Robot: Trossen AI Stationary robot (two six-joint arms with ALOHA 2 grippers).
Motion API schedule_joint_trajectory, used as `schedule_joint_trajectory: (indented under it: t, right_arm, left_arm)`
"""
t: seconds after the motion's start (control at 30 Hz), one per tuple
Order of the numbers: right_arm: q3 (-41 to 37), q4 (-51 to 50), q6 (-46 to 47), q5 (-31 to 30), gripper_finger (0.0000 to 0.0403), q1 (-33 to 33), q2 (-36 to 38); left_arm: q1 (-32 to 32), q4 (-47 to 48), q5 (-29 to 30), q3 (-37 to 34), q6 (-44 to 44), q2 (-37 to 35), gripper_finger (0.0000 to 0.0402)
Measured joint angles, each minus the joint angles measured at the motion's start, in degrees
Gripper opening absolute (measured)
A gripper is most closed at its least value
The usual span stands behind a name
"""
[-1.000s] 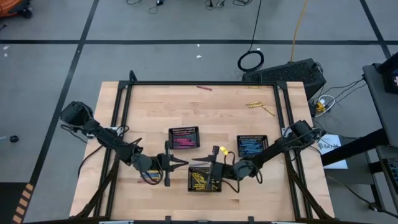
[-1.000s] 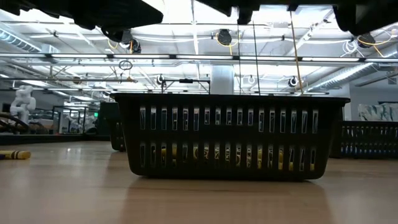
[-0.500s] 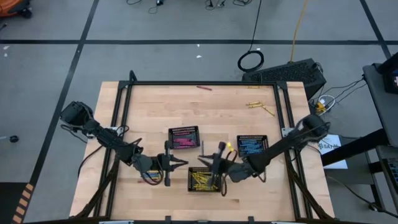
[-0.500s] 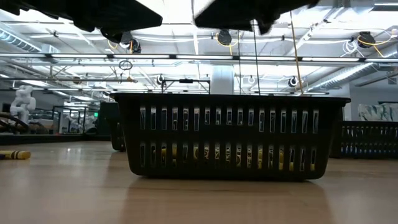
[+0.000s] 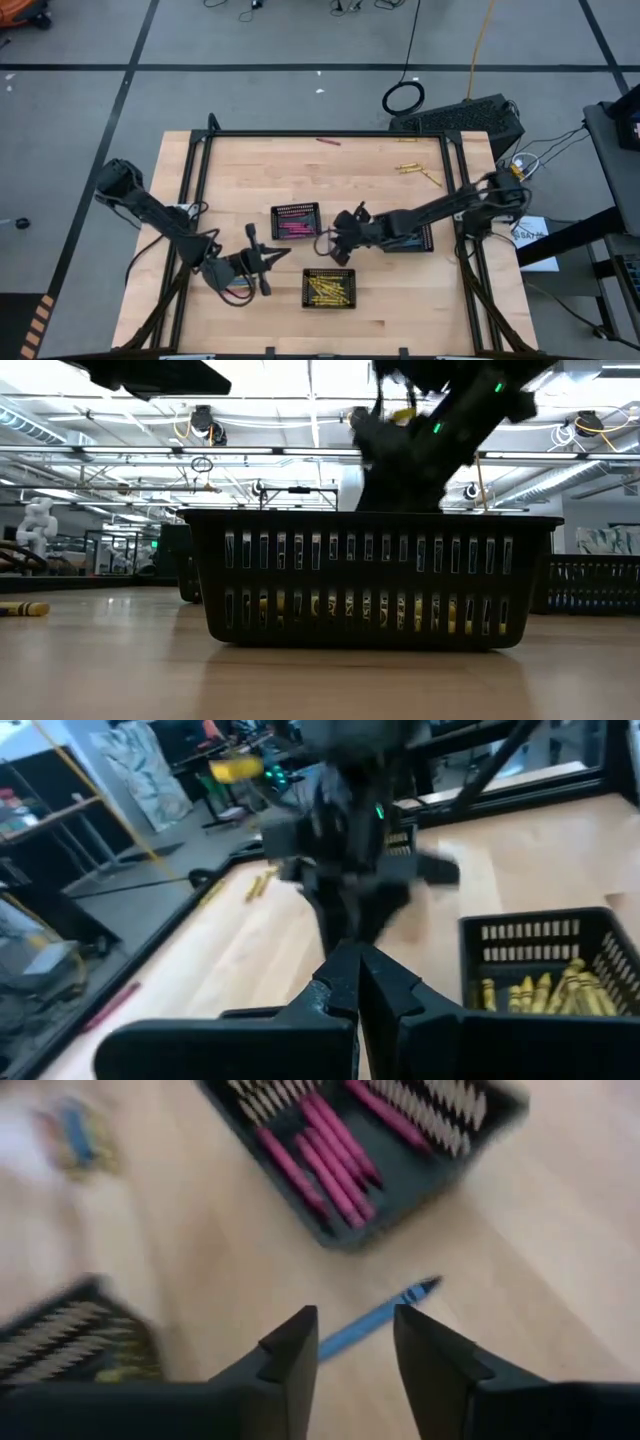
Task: Sort crayons
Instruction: Put the blue crayon into the right black bin
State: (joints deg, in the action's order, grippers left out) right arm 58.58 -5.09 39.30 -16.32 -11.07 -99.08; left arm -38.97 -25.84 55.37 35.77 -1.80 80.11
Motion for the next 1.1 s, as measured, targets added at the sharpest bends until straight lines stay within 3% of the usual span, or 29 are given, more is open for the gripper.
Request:
schedule_joint_trajectory:
  t: [0.23, 0.47, 1.1]
  right_arm:
    - [4.85, -0.98, 6.24, -4.33, 0.0146, -0.06, -8.39]
    - [8.66, -12.28, 10.98, -9.26, 0.0129, -0.64, -11.78]
    - [8.77, -6.28, 11.03, -9.44, 0.012, -1.58, -15.04]
  left_arm:
    - [-1.23, 5.94, 0.84, 0.02, 5.08, -0.29, 0.0003]
    - [-1.19, 9.44, 0.84, 0.02, 8.96, -0.29, 0.0003]
    - [-1.19, 9.92, 0.84, 0.02, 8.98, -0.29, 0.0003]
